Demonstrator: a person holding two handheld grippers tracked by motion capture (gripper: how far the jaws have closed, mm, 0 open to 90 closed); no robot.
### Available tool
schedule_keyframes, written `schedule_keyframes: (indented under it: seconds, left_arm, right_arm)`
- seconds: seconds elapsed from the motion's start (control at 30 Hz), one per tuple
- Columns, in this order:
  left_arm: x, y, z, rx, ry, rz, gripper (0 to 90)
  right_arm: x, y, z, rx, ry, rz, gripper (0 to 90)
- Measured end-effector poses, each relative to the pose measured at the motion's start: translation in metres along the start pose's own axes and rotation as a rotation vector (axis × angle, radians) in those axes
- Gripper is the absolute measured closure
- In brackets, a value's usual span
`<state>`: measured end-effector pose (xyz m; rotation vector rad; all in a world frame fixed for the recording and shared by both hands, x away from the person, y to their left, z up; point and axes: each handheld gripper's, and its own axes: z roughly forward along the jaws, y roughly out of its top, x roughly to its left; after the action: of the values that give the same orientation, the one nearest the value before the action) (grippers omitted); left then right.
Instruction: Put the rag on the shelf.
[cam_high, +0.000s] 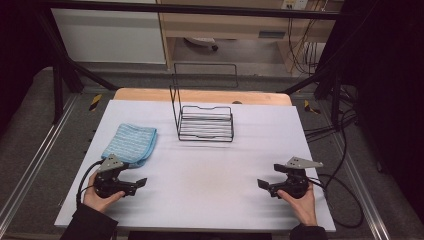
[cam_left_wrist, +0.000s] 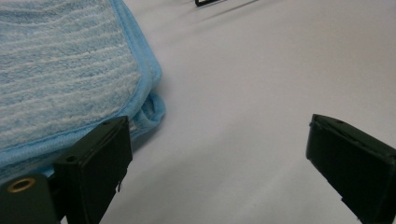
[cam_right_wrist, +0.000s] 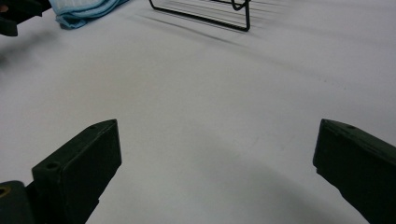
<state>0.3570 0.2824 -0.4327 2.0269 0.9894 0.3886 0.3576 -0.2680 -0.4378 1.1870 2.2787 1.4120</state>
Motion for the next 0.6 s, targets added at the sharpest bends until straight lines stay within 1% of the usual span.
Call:
schedule_keyframes:
  seconds: [0.07,0.17,0.33,0.37,0.6]
  left_arm:
    - [-0.0005,0.0001,0.0000,-0.005,0.000,-0.008,6.9]
    - [-0.0007,0.0001,-0.0004,0.002,-0.001,-0.002,6.8]
    - [-0.0019,0.0021,-0.0002,0.006,-0.002,-0.004,7.0]
    - [-0.0025,0.0038,0.0001,0.010,0.006,-0.005,7.5]
    - [-0.0014,0.0084,0.0002,0.015,0.012,-0.012,8.2]
  right_arm:
    - [0.0001,0.0000,-0.0003,0.000,-0.001,0.001,1.6]
    - [0.0002,0.0000,-0.0006,-0.003,-0.002,0.002,1.5]
    - [0.0000,0.0004,0.0001,-0.003,-0.008,0.005,1.5]
    - [-0.0001,0.0003,0.0001,0.001,-0.007,-0.001,1.5]
    - [0.0000,0.0002,0.0002,0.003,-0.012,-0.005,1.5]
